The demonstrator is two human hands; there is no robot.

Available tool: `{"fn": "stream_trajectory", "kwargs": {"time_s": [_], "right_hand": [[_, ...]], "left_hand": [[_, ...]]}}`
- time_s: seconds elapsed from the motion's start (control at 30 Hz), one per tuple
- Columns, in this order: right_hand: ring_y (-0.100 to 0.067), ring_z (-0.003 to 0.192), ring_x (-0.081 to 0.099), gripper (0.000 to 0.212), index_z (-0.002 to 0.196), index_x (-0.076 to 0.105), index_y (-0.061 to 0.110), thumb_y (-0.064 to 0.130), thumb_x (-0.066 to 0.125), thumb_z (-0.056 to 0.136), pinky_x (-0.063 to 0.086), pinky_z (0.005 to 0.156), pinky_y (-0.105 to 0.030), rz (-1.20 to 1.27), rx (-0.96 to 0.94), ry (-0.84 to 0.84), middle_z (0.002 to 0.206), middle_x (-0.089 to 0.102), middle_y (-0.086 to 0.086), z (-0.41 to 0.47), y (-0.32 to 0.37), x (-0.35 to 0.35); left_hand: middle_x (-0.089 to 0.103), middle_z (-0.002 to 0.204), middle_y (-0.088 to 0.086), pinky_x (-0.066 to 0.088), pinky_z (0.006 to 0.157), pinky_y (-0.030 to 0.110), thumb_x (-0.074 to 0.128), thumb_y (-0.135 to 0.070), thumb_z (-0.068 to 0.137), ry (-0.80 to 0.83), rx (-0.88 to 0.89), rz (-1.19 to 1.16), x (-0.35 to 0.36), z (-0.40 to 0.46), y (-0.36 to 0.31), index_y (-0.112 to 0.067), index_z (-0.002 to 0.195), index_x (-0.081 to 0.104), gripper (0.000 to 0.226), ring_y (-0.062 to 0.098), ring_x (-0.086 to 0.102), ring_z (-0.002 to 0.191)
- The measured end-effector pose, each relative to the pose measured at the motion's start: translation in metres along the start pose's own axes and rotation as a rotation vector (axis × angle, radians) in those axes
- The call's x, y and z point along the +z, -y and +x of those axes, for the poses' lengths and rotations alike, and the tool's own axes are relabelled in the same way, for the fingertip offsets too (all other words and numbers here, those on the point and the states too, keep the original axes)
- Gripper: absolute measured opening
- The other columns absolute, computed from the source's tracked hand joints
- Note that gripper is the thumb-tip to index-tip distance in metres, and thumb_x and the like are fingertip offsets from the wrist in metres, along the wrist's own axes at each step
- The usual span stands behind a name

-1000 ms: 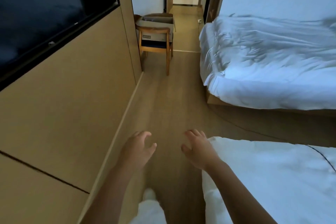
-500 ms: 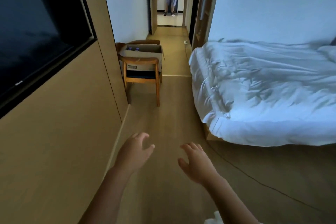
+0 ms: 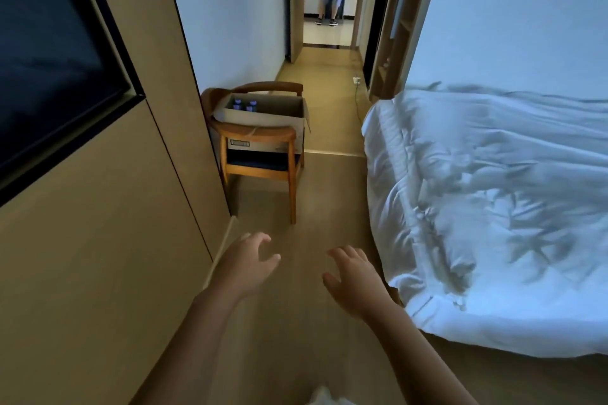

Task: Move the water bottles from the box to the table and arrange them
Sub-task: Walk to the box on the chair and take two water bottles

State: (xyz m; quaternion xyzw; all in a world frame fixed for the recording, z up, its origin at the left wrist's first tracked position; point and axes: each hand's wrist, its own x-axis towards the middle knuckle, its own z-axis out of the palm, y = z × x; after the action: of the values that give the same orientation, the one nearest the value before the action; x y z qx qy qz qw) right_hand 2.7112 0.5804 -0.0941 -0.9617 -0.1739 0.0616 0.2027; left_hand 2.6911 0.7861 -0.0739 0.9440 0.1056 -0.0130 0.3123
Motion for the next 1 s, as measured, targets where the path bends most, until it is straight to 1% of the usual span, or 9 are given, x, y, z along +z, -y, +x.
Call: {"fn": "stream_trajectory", "kwargs": {"time_s": [0.13, 0.23, 0.27, 0.37, 0.43, 0.67, 0.77, 0.9, 1.0], "right_hand": [[-0.016, 0.132, 0.033, 0.053, 0.140, 0.036, 0.022, 0.038, 0.050, 0.092, 0.030, 0.108, -0.031, 0.002, -0.028, 0.000, 0.141, 0.041, 0.003, 0.102, -0.023, -0.030], [-0.016, 0.132, 0.034, 0.053, 0.140, 0.036, 0.021, 0.038, 0.051, 0.092, 0.031, 0.108, -0.031, -0.007, -0.053, 0.047, 0.141, 0.041, 0.002, 0.163, -0.033, -0.039], [-0.017, 0.132, 0.034, 0.053, 0.140, 0.036, 0.021, 0.038, 0.051, 0.092, 0.031, 0.108, -0.031, -0.005, -0.057, 0.061, 0.141, 0.041, 0.002, 0.181, -0.036, -0.040], [-0.016, 0.130, 0.035, 0.053, 0.140, 0.036, 0.021, 0.038, 0.051, 0.091, 0.031, 0.107, -0.030, -0.013, -0.075, 0.093, 0.140, 0.042, 0.003, 0.233, -0.048, -0.043], [-0.015, 0.130, 0.036, 0.053, 0.140, 0.037, 0.020, 0.037, 0.051, 0.091, 0.031, 0.107, -0.029, -0.016, -0.078, 0.105, 0.139, 0.042, 0.003, 0.271, -0.057, -0.044], [-0.018, 0.123, 0.041, 0.040, 0.129, 0.046, 0.018, 0.035, 0.050, 0.092, 0.035, 0.102, -0.028, 0.009, -0.062, 0.095, 0.131, 0.048, 0.001, 0.426, -0.071, -0.059], [-0.017, 0.123, 0.041, 0.040, 0.130, 0.046, 0.020, 0.032, 0.051, 0.092, 0.036, 0.102, -0.029, 0.033, -0.057, 0.090, 0.132, 0.047, 0.001, 0.498, -0.070, -0.075], [-0.015, 0.126, 0.040, 0.044, 0.133, 0.044, 0.023, 0.031, 0.052, 0.091, 0.036, 0.102, -0.029, 0.094, -0.079, 0.080, 0.135, 0.046, 0.003, 0.584, -0.069, -0.089], [-0.014, 0.126, 0.039, 0.043, 0.132, 0.045, 0.024, 0.031, 0.054, 0.090, 0.033, 0.099, -0.024, 0.137, -0.090, 0.088, 0.134, 0.046, 0.005, 0.645, -0.074, -0.086]], "left_hand": [[0.048, 0.135, -0.003, 0.046, 0.081, 0.028, 0.059, -0.038, 0.089, -0.042, -0.045, -0.021, -0.005, 0.089, -0.016, -0.024, 0.129, 0.050, 0.044, 0.010, 0.051, 0.107], [0.047, 0.139, 0.000, 0.048, 0.095, 0.038, 0.059, -0.038, 0.089, -0.042, -0.063, -0.007, -0.005, 0.143, -0.021, -0.023, 0.130, 0.050, 0.044, 0.019, 0.046, 0.126], [0.047, 0.139, 0.000, 0.047, 0.095, 0.037, 0.059, -0.038, 0.089, -0.040, -0.075, -0.002, -0.004, 0.160, -0.022, -0.023, 0.130, 0.050, 0.044, 0.020, 0.046, 0.127], [0.048, 0.138, 0.000, 0.045, 0.082, 0.025, 0.060, -0.037, 0.089, -0.052, -0.099, -0.027, -0.001, 0.210, -0.019, -0.023, 0.129, 0.051, 0.043, 0.016, 0.052, 0.118], [0.049, 0.136, 0.000, 0.043, 0.080, 0.024, 0.060, -0.036, 0.089, -0.054, -0.108, -0.047, 0.002, 0.251, -0.017, -0.022, 0.128, 0.052, 0.043, 0.015, 0.053, 0.114], [0.049, 0.132, -0.003, 0.044, 0.088, 0.027, 0.060, -0.037, 0.090, -0.055, -0.092, -0.097, -0.004, 0.415, -0.013, -0.020, 0.127, 0.052, 0.042, 0.015, 0.051, 0.116], [0.047, 0.134, -0.002, 0.040, 0.087, 0.024, 0.057, -0.036, 0.092, -0.035, -0.069, -0.120, -0.019, 0.494, -0.015, -0.019, 0.131, 0.049, 0.043, 0.015, 0.049, 0.120], [0.049, 0.132, -0.002, 0.044, 0.096, 0.030, 0.058, -0.037, 0.091, -0.060, -0.049, -0.119, -0.041, 0.582, -0.020, -0.019, 0.130, 0.051, 0.043, 0.015, 0.049, 0.120], [0.052, 0.128, -0.003, 0.044, 0.097, 0.032, 0.059, -0.035, 0.090, -0.047, -0.076, -0.121, -0.043, 0.638, -0.018, -0.019, 0.127, 0.053, 0.041, 0.015, 0.050, 0.119]]}}
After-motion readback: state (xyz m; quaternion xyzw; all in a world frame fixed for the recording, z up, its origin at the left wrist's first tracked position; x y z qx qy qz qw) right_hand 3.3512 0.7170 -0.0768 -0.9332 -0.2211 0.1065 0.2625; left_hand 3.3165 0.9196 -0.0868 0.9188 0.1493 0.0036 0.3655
